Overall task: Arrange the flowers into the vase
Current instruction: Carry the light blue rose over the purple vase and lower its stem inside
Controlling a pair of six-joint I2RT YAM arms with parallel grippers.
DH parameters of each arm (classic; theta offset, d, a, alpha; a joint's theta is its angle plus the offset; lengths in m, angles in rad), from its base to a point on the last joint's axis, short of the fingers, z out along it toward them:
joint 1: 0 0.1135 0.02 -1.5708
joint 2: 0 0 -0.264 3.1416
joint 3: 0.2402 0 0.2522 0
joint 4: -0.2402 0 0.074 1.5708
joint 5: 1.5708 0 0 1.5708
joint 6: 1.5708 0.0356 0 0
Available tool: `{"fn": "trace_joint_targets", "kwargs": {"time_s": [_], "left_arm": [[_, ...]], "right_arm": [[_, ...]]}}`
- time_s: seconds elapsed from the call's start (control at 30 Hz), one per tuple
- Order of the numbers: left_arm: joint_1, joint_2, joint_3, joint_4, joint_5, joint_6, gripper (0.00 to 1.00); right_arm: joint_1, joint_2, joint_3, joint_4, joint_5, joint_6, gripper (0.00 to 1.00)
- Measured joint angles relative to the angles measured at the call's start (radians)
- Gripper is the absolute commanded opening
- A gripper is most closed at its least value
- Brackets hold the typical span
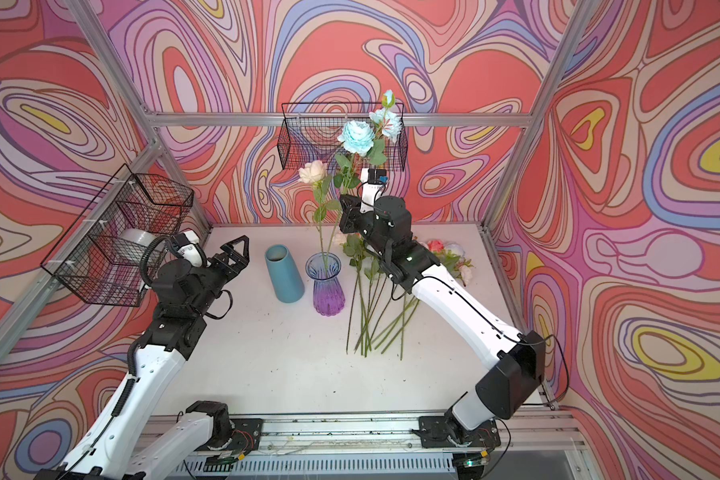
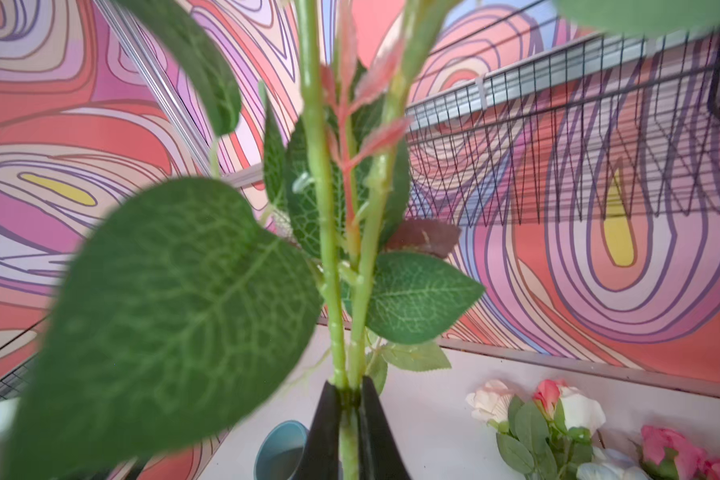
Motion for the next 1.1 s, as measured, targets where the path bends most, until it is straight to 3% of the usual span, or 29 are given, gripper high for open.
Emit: {"fn": "trace_joint_targets", "kwargs": {"time_s": [0.43, 0.87, 1.1], "left_arm": [[0.001, 0.035, 0.000, 0.030, 0.098, -0.040, 0.92], [0.001, 0.041, 0.000, 0.035, 0.133, -0.051, 0.92], [0.001, 0.042, 0.000, 0.037, 0.149, -0.057, 0.92]], "right_arm": [[0.058, 0.057, -0.164, 0.010, 0.034, 0.058, 0.03], [0.064, 0.059, -0.173, 0.013, 0.052, 0.090, 0.07], [0.072, 0.063, -0.187, 0.010, 0.050, 0.116, 0.15]]}}
